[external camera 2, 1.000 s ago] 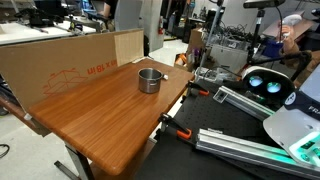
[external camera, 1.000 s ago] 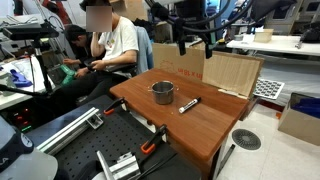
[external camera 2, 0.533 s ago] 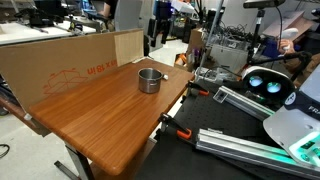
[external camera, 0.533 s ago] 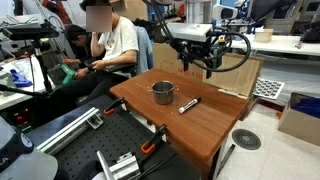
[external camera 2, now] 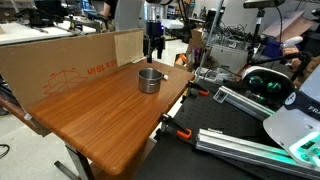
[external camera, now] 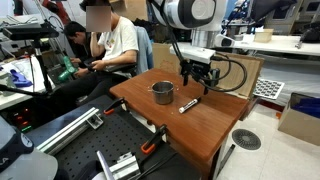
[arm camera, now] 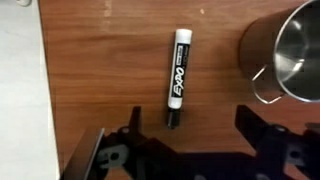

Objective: Place the marker in the pot

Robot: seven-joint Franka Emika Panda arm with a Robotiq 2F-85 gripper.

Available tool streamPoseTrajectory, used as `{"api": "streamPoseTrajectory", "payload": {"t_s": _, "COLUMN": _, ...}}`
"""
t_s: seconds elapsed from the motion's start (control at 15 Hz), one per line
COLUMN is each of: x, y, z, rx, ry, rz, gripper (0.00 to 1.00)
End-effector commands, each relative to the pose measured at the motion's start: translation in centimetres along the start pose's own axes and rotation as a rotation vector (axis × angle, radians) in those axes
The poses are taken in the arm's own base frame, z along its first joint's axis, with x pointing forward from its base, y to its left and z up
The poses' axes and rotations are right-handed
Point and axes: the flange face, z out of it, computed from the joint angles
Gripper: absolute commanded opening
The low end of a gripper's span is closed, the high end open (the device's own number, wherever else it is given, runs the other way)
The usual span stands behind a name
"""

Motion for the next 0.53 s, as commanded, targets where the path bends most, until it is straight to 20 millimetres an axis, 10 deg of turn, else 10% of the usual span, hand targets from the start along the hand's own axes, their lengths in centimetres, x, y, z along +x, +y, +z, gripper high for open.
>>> {"api": "streamPoseTrajectory", "payload": {"t_s": 0.0, "x": 1.4, "y": -0.2, "z": 1.5, "rx": 0.013, "ry": -0.052, "rz": -0.001, "gripper": 1.0}}
{"api": "streamPoseTrajectory", "payload": {"t_s": 0.47, "x": 1.7, "y": -1.1, "z": 4.9, "rx": -0.026, "ry": -0.13, "rz": 0.028, "gripper": 1.0}}
